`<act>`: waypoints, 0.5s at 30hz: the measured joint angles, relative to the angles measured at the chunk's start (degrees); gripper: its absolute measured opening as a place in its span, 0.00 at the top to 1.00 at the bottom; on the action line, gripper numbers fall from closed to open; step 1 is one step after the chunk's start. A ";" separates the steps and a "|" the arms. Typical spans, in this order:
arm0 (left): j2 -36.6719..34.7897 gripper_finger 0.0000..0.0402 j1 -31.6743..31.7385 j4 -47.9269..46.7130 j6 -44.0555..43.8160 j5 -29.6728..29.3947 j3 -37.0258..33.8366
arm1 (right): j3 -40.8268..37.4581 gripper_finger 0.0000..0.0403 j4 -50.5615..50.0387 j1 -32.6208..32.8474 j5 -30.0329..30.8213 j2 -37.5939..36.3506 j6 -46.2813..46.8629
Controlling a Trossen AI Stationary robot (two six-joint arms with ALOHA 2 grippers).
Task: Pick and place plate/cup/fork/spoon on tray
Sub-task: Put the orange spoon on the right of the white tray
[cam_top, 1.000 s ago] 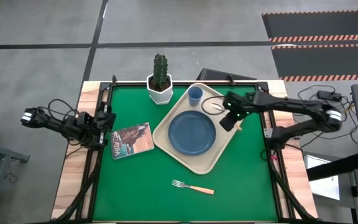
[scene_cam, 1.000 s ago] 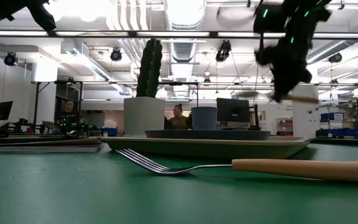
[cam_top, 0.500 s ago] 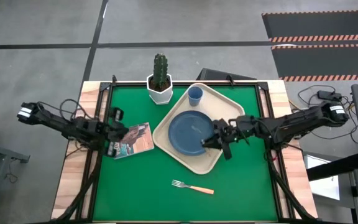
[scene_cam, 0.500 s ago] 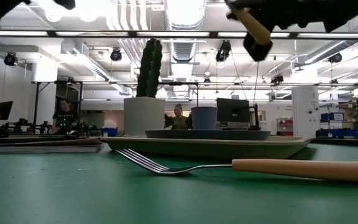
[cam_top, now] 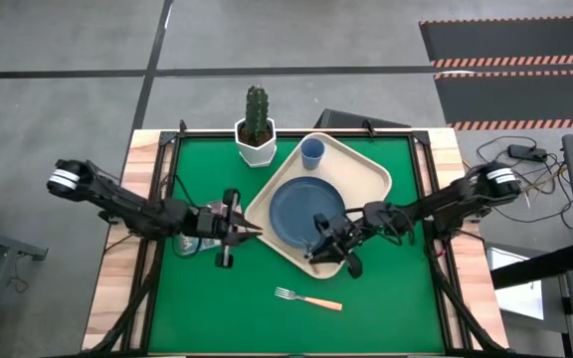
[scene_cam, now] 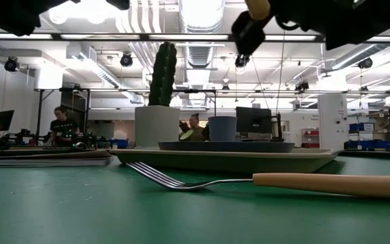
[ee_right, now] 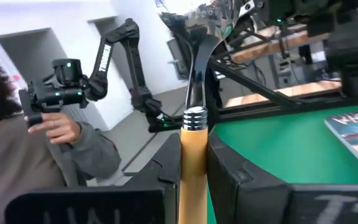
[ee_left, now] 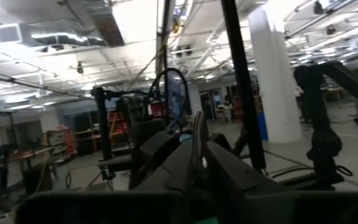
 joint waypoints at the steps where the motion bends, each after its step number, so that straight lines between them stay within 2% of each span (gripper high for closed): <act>1: 0.81 0.90 0.00 -0.01 -0.06 0.33 0.41 | 0.52 0.91 1.08 0.05 -0.52 1.26 -0.08; 9: 6.26 0.61 0.02 -0.62 -0.19 5.13 3.00 | 7.28 0.91 4.54 0.09 -3.88 10.29 -0.91; 13: 7.68 0.54 0.07 -0.48 -0.17 5.66 3.93 | 11.13 0.91 4.45 0.09 -6.63 13.26 -0.84; 15: 8.37 0.54 0.11 -0.53 0.07 8.41 4.30 | 12.45 0.91 4.26 0.07 -7.06 14.12 -0.82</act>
